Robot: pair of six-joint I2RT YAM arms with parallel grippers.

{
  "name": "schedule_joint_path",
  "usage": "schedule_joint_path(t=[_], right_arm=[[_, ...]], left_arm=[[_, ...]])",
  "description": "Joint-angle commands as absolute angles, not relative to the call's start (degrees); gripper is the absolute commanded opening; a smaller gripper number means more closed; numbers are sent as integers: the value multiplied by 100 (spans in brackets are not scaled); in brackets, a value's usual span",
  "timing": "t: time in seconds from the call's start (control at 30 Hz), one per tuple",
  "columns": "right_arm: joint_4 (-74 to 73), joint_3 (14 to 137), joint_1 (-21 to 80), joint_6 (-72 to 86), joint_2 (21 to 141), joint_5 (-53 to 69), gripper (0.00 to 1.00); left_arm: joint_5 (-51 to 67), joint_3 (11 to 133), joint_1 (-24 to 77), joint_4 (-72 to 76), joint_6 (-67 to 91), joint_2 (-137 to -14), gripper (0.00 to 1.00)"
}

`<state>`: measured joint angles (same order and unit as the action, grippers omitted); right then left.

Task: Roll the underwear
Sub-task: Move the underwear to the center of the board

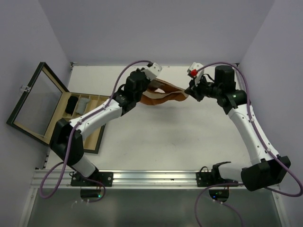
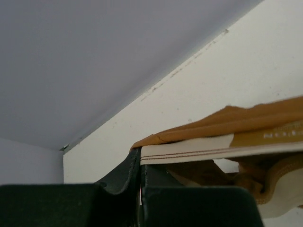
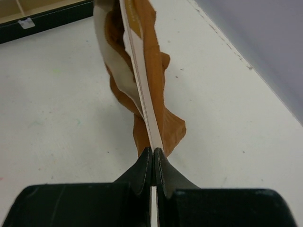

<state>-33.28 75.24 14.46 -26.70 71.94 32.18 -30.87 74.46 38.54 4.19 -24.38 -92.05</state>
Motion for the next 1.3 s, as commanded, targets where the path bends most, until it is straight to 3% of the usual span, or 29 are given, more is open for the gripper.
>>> schedule_joint_path(t=[0.0,0.1,0.17,0.3,0.53,0.67,0.93,1.0,1.03,1.07,1.1,1.13,1.17,1.27], right_arm=[[-3717,7541,994,-3206,7066,2873,0],[-4550,7524,1002,-3759,6927,3715,0],[-4991,7401,1019,-4032,6742,4286,0],[-4641,6759,1143,-3736,6346,4035,0],[-3544,7495,1151,-2708,7609,3393,0],[-3788,8480,1134,-2846,8191,3357,0],[-5140,7018,1142,-4838,7129,3718,0],[-5787,6629,1160,-5393,6936,3718,0],[-6123,6357,1169,-6119,6908,3735,14],[-6465,6250,1204,-6474,6882,3683,27],[-6895,6145,1256,-6730,6847,3587,45],[-7012,6022,1257,-6924,6838,3499,51],[-7066,5994,1257,-6900,6812,3402,55],[-7023,6126,1248,-6435,6838,3366,54]], left_arm=[[-2500,7164,3586,-313,-2883,-8606,0],[-290,7128,3314,-1515,-2812,-8043,0],[488,7137,3261,-1958,-2996,-7667,0],[1861,7206,3261,-3099,-3138,-7426,12],[1055,8374,3130,-3129,-3076,-9137,6],[1169,9429,2892,-3129,-3137,-9659,6],[2223,8905,2979,-4288,-4113,-9132,8],[2591,8615,3111,-4762,-4376,-9088,18],[2741,8239,3172,-4938,-4473,-9053,24],[3055,8087,3295,-5383,-4769,-9053,40],[3146,7895,3374,-5544,-4851,-9027,49],[3199,7597,3462,-5676,-4921,-8992,59],[3356,7463,3532,-5721,-4870,-8939,76],[3541,7304,3446,-5364,-4406,-8553,89]])
